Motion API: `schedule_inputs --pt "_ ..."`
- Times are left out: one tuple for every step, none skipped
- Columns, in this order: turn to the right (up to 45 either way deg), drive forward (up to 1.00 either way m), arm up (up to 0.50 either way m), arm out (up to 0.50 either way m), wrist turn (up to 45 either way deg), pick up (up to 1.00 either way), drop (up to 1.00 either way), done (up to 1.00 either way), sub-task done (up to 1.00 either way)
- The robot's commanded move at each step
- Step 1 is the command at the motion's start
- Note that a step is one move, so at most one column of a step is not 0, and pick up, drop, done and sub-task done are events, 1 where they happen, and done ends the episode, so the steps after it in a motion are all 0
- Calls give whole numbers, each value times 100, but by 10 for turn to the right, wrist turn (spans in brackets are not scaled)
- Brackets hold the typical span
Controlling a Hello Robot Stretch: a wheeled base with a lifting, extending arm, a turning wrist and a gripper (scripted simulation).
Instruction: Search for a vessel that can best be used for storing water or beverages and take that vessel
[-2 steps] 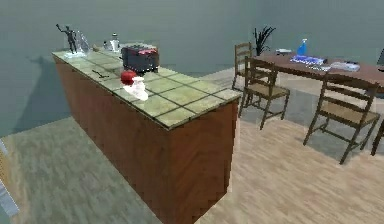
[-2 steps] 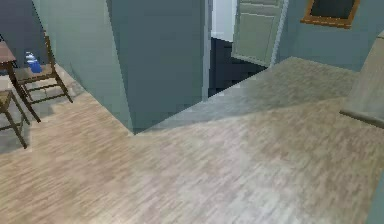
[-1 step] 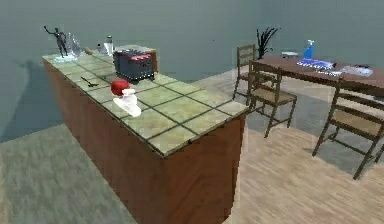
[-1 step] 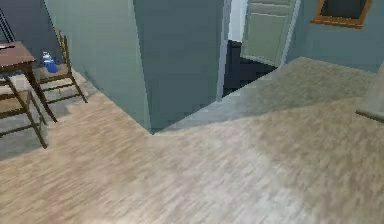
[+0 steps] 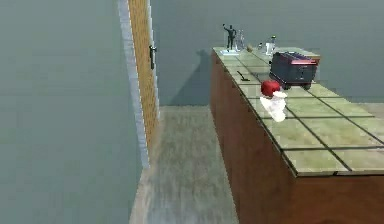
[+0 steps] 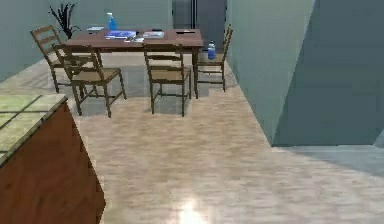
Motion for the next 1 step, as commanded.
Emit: schedule_inputs --pt "0 100 0 0 0 0 0 0 0"
